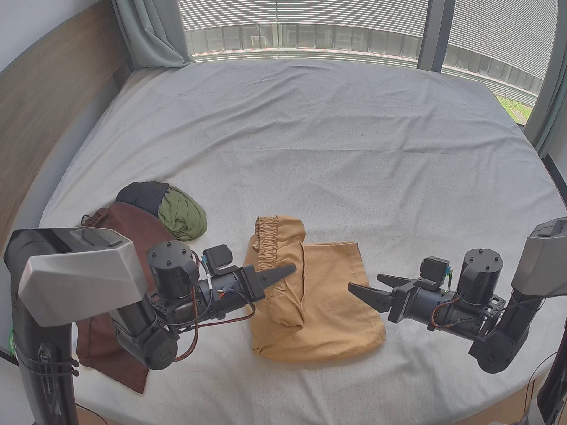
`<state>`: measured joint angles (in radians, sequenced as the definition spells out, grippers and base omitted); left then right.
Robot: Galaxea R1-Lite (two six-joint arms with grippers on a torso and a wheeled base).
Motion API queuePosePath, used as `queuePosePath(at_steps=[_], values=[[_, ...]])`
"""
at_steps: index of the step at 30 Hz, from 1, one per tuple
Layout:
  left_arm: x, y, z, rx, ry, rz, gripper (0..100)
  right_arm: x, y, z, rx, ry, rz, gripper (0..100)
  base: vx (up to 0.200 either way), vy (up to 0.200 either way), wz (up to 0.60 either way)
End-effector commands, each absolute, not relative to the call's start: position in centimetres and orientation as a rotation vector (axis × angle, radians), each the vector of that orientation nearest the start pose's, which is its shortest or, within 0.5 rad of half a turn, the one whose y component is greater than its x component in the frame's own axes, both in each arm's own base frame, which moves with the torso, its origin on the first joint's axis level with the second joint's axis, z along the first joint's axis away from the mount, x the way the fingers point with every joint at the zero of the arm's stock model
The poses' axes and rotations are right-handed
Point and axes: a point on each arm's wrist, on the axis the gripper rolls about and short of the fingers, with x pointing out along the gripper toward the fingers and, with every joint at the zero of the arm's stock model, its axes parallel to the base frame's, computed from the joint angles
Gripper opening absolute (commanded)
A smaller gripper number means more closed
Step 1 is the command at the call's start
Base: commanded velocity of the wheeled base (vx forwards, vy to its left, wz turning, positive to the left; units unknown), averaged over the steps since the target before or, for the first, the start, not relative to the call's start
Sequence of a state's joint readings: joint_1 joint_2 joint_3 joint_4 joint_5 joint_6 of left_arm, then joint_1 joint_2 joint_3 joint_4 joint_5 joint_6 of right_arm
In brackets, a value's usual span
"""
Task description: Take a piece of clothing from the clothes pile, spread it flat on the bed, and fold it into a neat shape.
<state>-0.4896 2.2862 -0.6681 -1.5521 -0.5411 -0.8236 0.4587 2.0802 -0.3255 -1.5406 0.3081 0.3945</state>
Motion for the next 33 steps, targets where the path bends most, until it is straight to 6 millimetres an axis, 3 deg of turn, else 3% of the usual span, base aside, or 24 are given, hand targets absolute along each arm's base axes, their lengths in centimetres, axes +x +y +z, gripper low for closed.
queuePosePath(at_steps=[1,13,33], values=[[31.7,-19.3,3.1,-0.747,0.510,-0.962,0,25.9,13.0,5.6,0.360,0.356,0.697,100,0.000,0.000,0.00],[32.3,-21.3,1.0,-0.741,0.522,-0.955,0,26.3,12.5,5.7,0.366,0.343,0.676,100,0.000,0.000,0.00],[32.5,-22.2,-0.2,-0.748,0.539,-0.944,0,26.3,12.5,5.6,0.366,0.348,0.677,100,0.000,0.000,0.00]])
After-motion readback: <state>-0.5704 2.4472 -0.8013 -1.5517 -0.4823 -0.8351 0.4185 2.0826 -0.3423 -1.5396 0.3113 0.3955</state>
